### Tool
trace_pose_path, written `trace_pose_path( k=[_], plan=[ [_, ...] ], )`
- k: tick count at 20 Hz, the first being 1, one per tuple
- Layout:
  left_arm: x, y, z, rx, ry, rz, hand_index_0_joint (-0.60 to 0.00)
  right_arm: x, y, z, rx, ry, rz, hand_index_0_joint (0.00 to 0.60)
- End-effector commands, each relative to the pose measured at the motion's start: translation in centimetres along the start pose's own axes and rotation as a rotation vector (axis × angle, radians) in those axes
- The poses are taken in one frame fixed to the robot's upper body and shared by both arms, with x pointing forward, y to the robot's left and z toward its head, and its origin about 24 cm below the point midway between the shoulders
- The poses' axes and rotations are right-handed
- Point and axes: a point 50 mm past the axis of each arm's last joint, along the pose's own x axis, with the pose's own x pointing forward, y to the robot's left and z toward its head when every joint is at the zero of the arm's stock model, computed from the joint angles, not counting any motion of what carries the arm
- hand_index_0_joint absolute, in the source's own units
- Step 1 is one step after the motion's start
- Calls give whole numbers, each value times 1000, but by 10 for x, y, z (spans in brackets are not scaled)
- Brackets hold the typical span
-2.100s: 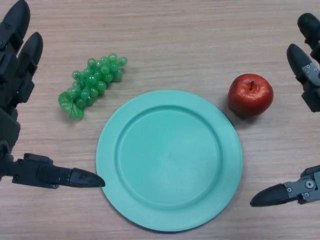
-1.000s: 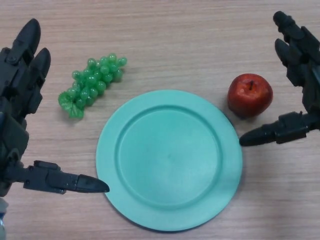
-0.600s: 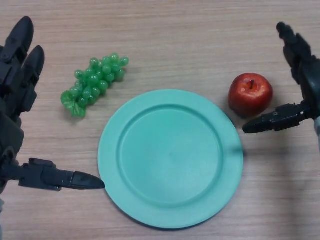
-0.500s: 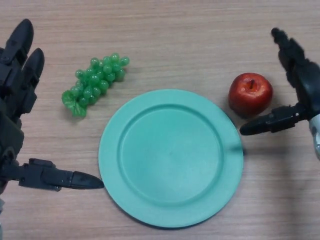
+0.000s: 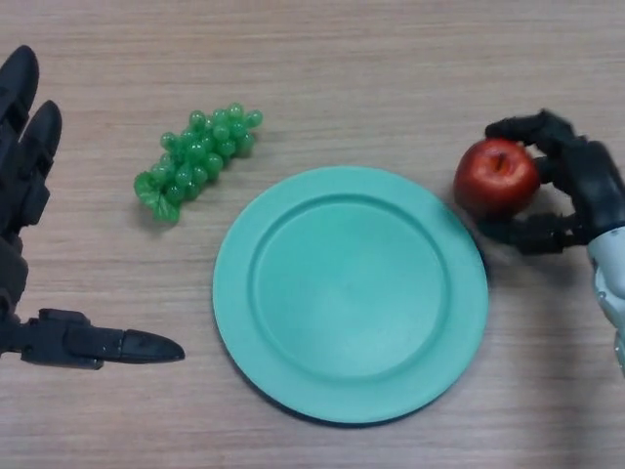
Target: Pick up the red apple and place it on the plate
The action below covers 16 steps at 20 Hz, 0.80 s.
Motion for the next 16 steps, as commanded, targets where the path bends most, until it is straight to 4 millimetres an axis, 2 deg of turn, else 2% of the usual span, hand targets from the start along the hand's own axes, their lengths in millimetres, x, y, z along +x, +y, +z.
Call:
trace_pose_path(
  k=[1, 5, 7, 11, 12, 16],
  plan=[
    [1, 8, 30, 72, -223, 52, 0, 7, -40, 50, 132, -229, -167, 600],
    [2, 7, 29, 72, -220, 41, 0, -9, -36, 71, 241, -254, -125, 600],
    [3, 5, 29, 63, -214, 33, 0, -26, -22, 79, 296, -270, -55, 600],
    [7, 3, 30, 24, -201, 17, 0, -52, 16, 78, 187, -304, 66, 600],
    [7, 3, 31, 23, -201, 16, 0, -56, 27, 75, 114, -316, 90, 600],
    [7, 1, 35, 40, -207, 10, 0, -61, 58, 59, -98, -341, 126, 600]
  ],
)
